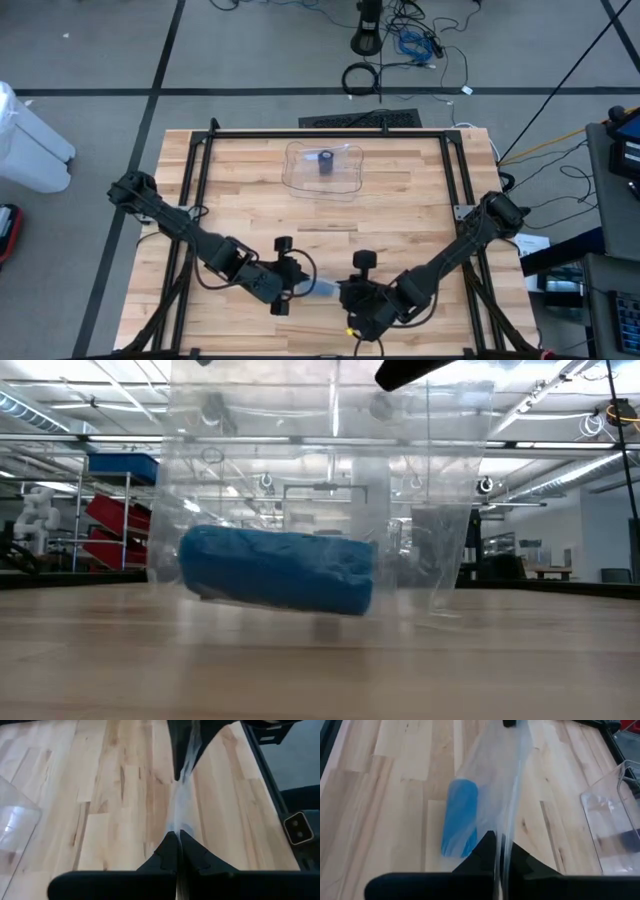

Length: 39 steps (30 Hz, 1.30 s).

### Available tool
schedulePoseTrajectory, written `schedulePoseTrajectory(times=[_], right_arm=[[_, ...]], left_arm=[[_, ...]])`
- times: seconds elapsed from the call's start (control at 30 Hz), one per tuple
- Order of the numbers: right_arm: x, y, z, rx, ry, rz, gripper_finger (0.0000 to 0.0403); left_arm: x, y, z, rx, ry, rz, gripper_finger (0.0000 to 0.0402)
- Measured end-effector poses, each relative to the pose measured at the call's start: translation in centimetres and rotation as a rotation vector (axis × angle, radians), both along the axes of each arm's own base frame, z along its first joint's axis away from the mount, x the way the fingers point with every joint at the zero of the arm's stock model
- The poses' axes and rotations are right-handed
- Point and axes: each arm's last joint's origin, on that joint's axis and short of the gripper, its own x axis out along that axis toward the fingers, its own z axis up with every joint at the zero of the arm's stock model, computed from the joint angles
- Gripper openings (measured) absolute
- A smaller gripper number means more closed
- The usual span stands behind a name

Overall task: Roll bandage
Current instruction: Put the transparent zip bag with the rolled blue bandage into the transparent bin

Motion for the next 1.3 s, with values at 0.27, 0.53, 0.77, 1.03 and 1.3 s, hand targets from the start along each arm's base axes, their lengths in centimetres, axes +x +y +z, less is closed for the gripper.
schedulePoseTrajectory(times=[0.27,0.53,0.77,1.03,1.3], right_arm=[[0.1,-1.1,1.1,-0.05,-0.016,-0.006,0.0],[0.3,-6.8,5.3,-0.183,-0.014,-0.045,0.0],[-0.4,-14.1,9.2,-0.246,0.014,-0.109,0.0],[-1.2,-23.1,11.8,-0.161,0.035,-0.106,0.0],[-1.4,-31.5,11.8,-0.061,-0.01,-0.062,0.0]], left_arm=[[0.3,0.6,0.1,0.043,-0.029,0.055,0.0],[2.2,4.8,0.4,0.227,-0.05,0.158,0.0],[2.3,11.2,3.1,0.318,-0.082,0.283,0.0],[-0.1,18.6,6.9,0.256,-0.155,0.325,0.0],[-0.3,25.2,6.4,0.262,-0.133,0.355,0.0]])
